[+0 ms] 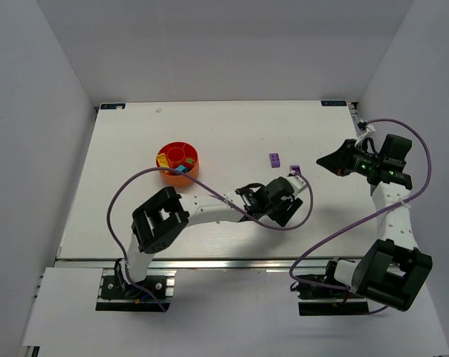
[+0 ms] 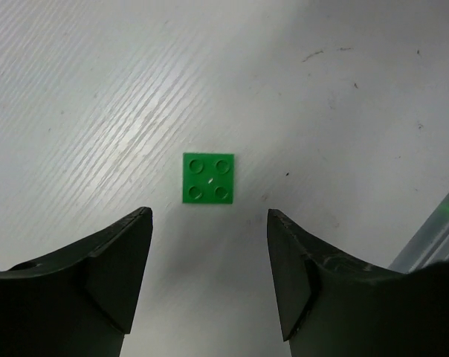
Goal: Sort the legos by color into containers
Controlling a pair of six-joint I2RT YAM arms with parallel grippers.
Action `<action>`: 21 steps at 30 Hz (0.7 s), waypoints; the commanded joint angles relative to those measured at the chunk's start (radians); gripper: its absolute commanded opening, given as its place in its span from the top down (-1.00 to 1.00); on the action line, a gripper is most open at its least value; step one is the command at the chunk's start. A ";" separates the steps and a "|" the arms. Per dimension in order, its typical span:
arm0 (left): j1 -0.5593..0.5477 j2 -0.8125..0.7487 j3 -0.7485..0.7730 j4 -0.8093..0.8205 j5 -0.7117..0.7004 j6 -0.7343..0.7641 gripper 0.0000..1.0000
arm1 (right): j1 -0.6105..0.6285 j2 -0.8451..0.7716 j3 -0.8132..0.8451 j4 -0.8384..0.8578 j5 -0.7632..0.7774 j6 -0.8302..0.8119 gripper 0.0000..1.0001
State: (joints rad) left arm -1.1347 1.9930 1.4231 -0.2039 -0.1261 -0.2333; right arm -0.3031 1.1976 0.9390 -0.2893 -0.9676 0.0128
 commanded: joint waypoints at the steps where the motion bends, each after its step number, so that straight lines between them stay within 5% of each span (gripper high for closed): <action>1: -0.026 0.019 0.072 0.043 -0.061 0.092 -0.45 | -0.024 -0.029 0.011 -0.025 -0.079 -0.053 0.77; 10: -0.037 0.167 0.217 -0.008 -0.118 0.118 -0.34 | -0.056 -0.024 0.012 -0.042 -0.132 -0.063 0.71; 21: -0.037 0.185 0.215 -0.040 -0.164 0.124 -0.26 | -0.068 -0.012 0.007 -0.045 -0.168 -0.063 0.60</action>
State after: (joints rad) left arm -1.1721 2.1902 1.6062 -0.2237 -0.2695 -0.1165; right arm -0.3645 1.1877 0.9390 -0.3355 -1.0981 -0.0372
